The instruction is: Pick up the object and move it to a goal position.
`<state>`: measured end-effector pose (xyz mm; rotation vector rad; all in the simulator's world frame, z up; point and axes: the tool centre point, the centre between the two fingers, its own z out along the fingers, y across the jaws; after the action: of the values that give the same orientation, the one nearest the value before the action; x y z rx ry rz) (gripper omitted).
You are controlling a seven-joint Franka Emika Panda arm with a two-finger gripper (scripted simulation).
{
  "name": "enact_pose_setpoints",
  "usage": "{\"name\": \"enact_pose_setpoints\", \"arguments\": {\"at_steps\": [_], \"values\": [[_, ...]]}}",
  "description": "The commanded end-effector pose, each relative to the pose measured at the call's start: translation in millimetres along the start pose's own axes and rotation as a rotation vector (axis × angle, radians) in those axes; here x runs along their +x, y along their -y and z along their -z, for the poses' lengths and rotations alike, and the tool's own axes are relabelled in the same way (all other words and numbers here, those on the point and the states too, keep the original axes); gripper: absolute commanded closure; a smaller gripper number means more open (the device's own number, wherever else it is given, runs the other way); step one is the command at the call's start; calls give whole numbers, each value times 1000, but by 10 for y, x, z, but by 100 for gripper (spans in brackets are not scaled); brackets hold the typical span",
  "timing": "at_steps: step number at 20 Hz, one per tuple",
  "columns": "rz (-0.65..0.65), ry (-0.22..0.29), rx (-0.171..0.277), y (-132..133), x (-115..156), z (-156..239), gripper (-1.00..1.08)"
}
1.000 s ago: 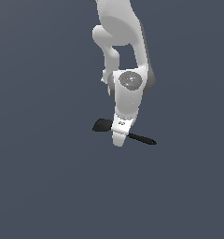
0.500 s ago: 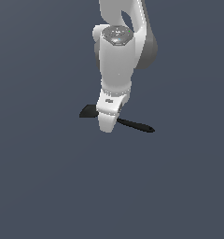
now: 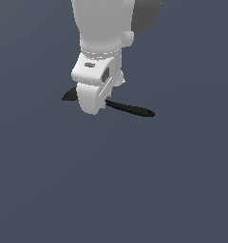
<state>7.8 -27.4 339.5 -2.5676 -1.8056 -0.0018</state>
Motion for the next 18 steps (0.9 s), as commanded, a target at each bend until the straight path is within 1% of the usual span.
{"name": "enact_pose_setpoints", "arguments": {"at_steps": [1, 5, 9, 18], "values": [[0, 0, -1, -53, -83, 265, 108], [-1, 1, -1, -135, -195, 607, 108], [-2, 1, -1, -200, -274, 858, 108], [-3, 2, -1, -289, -368, 1161, 108]]}}
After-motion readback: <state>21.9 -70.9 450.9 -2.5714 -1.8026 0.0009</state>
